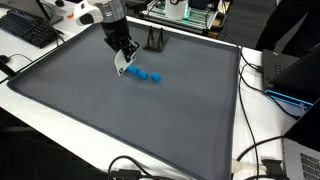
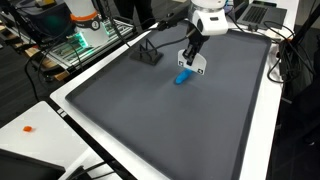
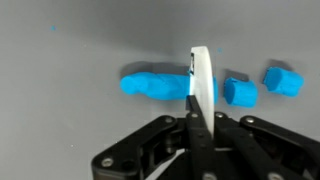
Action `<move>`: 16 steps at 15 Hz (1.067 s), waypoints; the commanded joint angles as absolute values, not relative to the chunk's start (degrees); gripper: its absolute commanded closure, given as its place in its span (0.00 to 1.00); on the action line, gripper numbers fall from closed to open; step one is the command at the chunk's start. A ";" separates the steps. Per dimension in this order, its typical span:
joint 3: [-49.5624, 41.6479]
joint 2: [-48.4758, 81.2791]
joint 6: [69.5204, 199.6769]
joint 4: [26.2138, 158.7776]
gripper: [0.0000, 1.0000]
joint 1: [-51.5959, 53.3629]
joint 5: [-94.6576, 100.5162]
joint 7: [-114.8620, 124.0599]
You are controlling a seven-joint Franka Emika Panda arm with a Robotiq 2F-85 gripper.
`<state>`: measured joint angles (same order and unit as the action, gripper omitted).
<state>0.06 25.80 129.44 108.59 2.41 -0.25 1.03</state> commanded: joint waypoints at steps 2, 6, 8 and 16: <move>1.02 25.73 132.11 111.27 0.99 1.45 -1.30 -0.45; 1.61 26.22 133.59 112.21 0.99 1.12 -2.20 -1.58; 1.75 26.69 133.77 112.50 0.99 1.00 -2.41 -2.20; 2.05 28.91 135.16 113.00 0.99 0.99 -2.27 -3.04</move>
<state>0.92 27.06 133.29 111.60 1.77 -1.23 -1.57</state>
